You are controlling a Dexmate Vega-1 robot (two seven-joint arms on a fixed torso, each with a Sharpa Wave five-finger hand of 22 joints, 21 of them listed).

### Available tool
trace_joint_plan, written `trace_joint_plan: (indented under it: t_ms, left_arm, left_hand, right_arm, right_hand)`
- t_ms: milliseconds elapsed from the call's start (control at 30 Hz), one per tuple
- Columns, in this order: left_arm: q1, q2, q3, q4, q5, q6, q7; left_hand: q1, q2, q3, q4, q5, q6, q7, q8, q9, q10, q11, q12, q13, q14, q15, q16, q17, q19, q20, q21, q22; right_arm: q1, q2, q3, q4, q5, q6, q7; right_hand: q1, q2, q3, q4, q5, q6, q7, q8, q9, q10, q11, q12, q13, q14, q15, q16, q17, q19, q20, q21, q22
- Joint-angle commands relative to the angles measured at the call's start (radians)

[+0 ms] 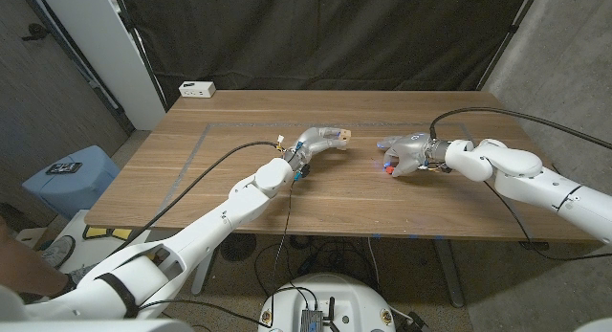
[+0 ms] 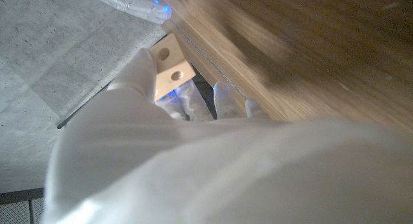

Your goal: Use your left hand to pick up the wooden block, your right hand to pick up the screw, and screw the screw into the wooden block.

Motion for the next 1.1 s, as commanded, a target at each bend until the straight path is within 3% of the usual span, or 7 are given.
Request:
trace_joint_plan:
  t_ms: [33,433,1100]
  left_arm:
    - [-0.003,-0.002,0.002,0.002,0.001,0.012,0.002]
    - [-0.008,-0.008,0.005,0.018,-0.003,0.000,-0.007]
    - [-0.002,-0.006,0.009,-0.003,0.003,0.015,0.003]
  left_hand:
    - [0.003,0.010,-0.001,0.004,-0.001,-0.007,-0.001,0.004,0.002,-0.002,0.000,-0.002,0.005,-0.004,-0.101,0.001,0.006,-0.004,0.004,0.006,0.005]
    - [0.002,0.013,-0.002,0.004,-0.002,-0.009,-0.001,0.003,0.002,-0.004,0.000,-0.005,0.006,-0.004,-0.101,0.001,0.006,-0.004,0.003,0.006,0.005]
    - [0.000,0.016,-0.004,0.005,-0.003,-0.015,-0.001,0.000,0.003,-0.007,0.000,-0.008,0.007,-0.005,-0.101,0.001,0.006,-0.005,0.004,0.006,0.005]
  right_arm:
    - [0.004,0.004,-0.003,0.004,-0.004,0.010,-0.010]
    - [0.013,0.010,-0.006,0.011,-0.010,0.017,-0.015]
    - [0.011,0.003,-0.006,0.022,-0.014,0.037,-0.037]
  right_hand:
    - [0.016,0.001,0.010,0.001,0.007,0.014,-0.001,0.016,0.007,0.011,-0.003,0.010,0.006,0.006,-0.026,0.007,0.003,0.012,-0.003,0.007,0.004]
    - [0.028,0.002,0.015,0.001,0.009,0.036,-0.002,0.038,0.021,0.026,-0.008,0.011,0.006,0.015,-0.032,0.008,0.004,0.020,-0.007,0.007,0.004]
    - [0.037,0.001,0.019,0.002,0.010,0.045,-0.003,0.055,0.034,0.035,-0.015,0.009,0.006,0.023,-0.037,0.008,0.004,0.026,-0.008,0.006,0.004]
